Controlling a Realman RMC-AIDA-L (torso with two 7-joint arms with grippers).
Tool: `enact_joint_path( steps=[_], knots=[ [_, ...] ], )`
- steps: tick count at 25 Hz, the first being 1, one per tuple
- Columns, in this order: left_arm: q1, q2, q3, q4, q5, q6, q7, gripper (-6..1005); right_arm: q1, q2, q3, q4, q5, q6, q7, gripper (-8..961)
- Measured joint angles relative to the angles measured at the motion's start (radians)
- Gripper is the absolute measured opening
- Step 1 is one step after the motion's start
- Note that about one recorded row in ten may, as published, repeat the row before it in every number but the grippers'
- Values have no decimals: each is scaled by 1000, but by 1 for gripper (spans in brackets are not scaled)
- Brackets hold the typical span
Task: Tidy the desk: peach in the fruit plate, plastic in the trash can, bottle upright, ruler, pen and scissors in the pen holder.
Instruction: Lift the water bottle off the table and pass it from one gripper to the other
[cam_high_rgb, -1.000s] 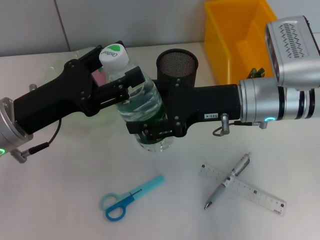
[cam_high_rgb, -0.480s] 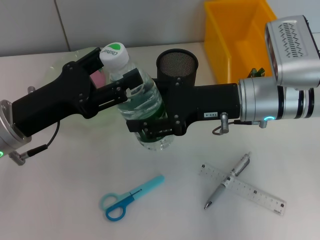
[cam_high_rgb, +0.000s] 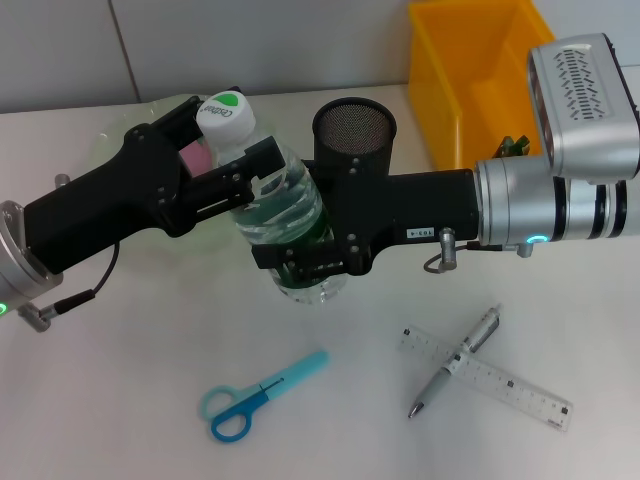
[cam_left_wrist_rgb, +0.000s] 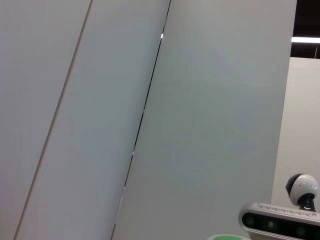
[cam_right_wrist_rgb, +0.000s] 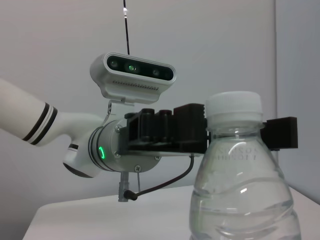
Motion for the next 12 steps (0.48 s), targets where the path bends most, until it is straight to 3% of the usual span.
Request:
enact_joint_path(
  steps=[12],
  knots=[
    [0,3,0,-7,0,-1,-1,804,0,0,0,2,0,0,-1,769]
  ],
)
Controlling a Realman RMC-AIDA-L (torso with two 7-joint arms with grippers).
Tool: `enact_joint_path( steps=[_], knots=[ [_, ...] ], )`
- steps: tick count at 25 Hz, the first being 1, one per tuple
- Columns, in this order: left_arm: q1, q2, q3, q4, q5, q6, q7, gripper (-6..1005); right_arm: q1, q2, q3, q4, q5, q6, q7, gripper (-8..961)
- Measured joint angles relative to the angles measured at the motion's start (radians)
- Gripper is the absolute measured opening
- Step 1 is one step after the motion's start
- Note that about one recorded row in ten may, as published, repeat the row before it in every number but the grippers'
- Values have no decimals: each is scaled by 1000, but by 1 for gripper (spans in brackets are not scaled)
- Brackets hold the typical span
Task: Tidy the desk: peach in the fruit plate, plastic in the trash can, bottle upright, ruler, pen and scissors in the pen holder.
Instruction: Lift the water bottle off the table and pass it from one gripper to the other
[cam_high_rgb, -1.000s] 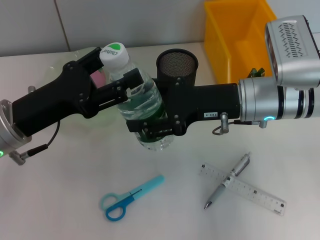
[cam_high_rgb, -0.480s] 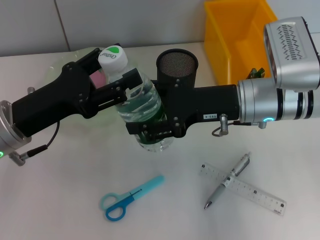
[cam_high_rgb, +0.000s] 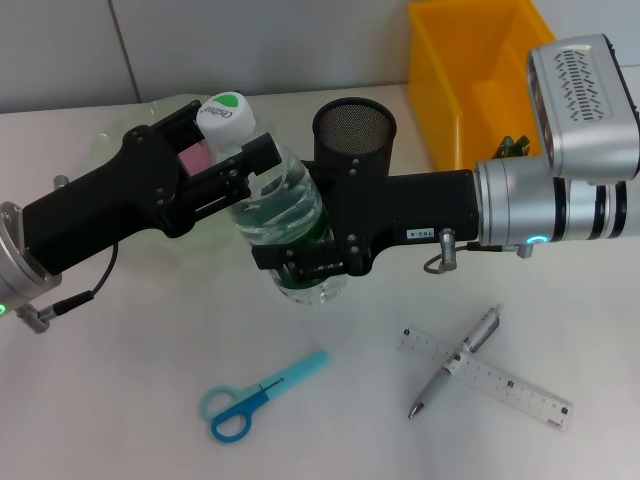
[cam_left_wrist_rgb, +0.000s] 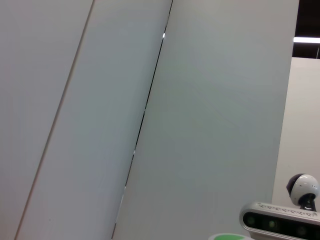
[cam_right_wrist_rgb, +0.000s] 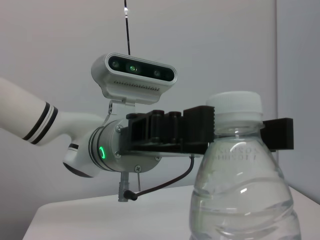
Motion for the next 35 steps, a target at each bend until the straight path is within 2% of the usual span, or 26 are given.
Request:
enact_joint_path(
  steps=[6,11,18,25,31,35],
  knots=[
    [0,0,0,-1,2,0,-2,717,0,0,0,0,1,0,0,770],
    [-1,0,0,-1,4,0,-2,712,-2,0,0,0,1,0,0,770],
    [-3,0,0,-1,4,0,-5,549,-3,0,0,0,1,0,0,769],
    [-3,0,0,-1,5,0,-7,540,-3,0,0,0,1,0,-2,770],
    [-5,1,0,-1,5,-3,-7,448,-3,0,0,0,1,0,-1,770],
    [-5,1,0,-1,6,-4,-9,437,-2,0,0,0,1,-5,-1,770]
  ],
)
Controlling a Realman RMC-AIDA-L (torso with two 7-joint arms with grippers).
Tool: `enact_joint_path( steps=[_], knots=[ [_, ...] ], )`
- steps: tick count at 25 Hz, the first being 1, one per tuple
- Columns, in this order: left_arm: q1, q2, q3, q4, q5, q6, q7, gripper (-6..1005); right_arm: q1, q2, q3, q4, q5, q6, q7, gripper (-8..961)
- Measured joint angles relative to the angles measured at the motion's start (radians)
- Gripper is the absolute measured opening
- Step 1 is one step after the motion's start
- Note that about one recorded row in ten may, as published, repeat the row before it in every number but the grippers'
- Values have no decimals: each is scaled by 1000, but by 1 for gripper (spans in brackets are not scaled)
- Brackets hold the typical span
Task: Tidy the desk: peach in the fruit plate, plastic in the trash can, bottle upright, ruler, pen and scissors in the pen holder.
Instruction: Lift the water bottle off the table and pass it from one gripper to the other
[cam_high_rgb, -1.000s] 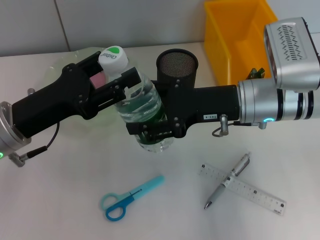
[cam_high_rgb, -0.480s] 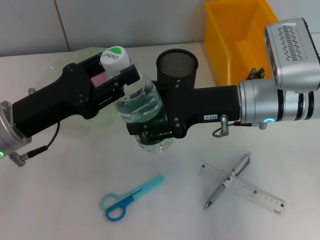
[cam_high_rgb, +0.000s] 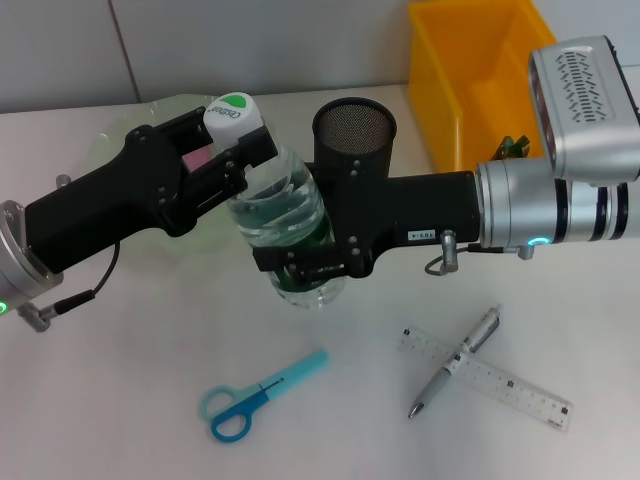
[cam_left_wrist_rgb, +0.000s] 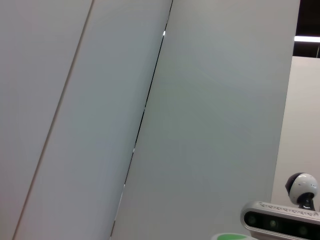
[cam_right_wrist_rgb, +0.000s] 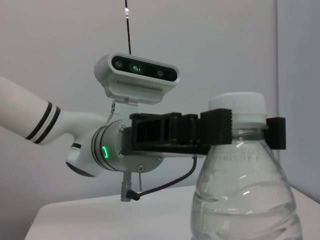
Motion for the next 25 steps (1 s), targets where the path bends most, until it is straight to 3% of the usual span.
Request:
enact_joint_path(
  steps=[25],
  knots=[
    [-4,2,0,7,-1,-1,-3,433,11,-1,-53,-25,3,40,45,769]
  ],
)
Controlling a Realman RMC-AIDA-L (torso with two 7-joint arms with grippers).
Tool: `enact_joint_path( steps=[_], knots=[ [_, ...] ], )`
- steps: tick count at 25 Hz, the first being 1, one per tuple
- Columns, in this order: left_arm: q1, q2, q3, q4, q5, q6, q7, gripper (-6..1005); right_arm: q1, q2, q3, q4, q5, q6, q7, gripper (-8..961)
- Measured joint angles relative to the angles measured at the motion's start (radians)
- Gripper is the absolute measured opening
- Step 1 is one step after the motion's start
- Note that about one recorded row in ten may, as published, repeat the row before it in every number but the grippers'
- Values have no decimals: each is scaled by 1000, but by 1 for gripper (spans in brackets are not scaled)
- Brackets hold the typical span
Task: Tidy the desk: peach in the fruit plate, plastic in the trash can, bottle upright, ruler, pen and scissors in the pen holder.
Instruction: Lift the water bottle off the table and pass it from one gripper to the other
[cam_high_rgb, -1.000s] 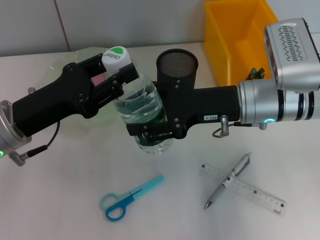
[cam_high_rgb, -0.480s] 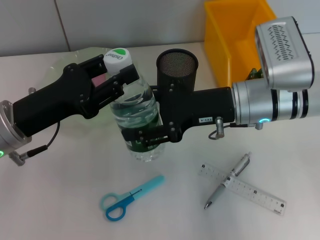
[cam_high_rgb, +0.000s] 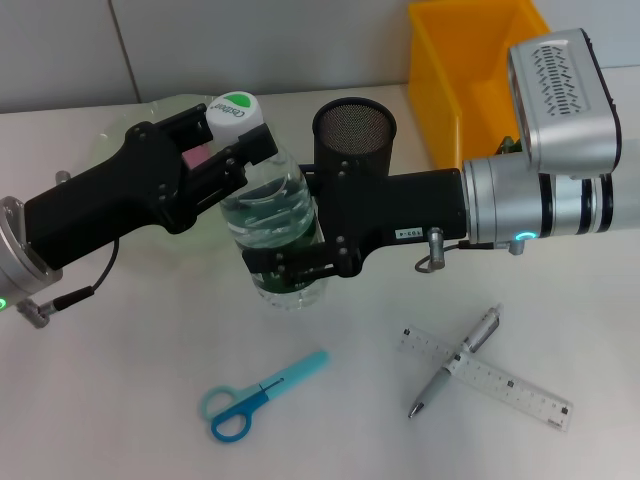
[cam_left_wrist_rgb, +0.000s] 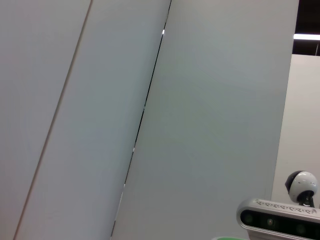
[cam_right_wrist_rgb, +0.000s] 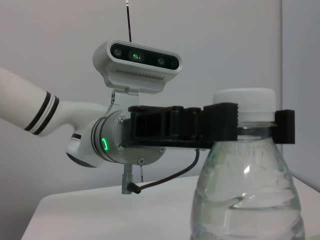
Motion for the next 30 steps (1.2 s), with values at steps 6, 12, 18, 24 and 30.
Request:
enact_joint_path(
  steps=[6,12,18,24,30],
  knots=[
    [0,1,-3,2,-1,1,0,434,-1,-1,2,0,0,9,2,770],
    [-6,1,-6,2,-4,3,0,434,-3,-2,0,1,0,23,3,770],
    [-12,1,-3,2,-6,-10,-1,434,-5,-2,0,2,-1,28,4,769],
    [-12,2,-2,2,-7,-21,-1,433,-6,-3,1,1,-1,31,4,769],
    [-13,3,-6,2,-4,-34,-1,433,-13,-5,8,-10,-5,27,4,770]
  ],
)
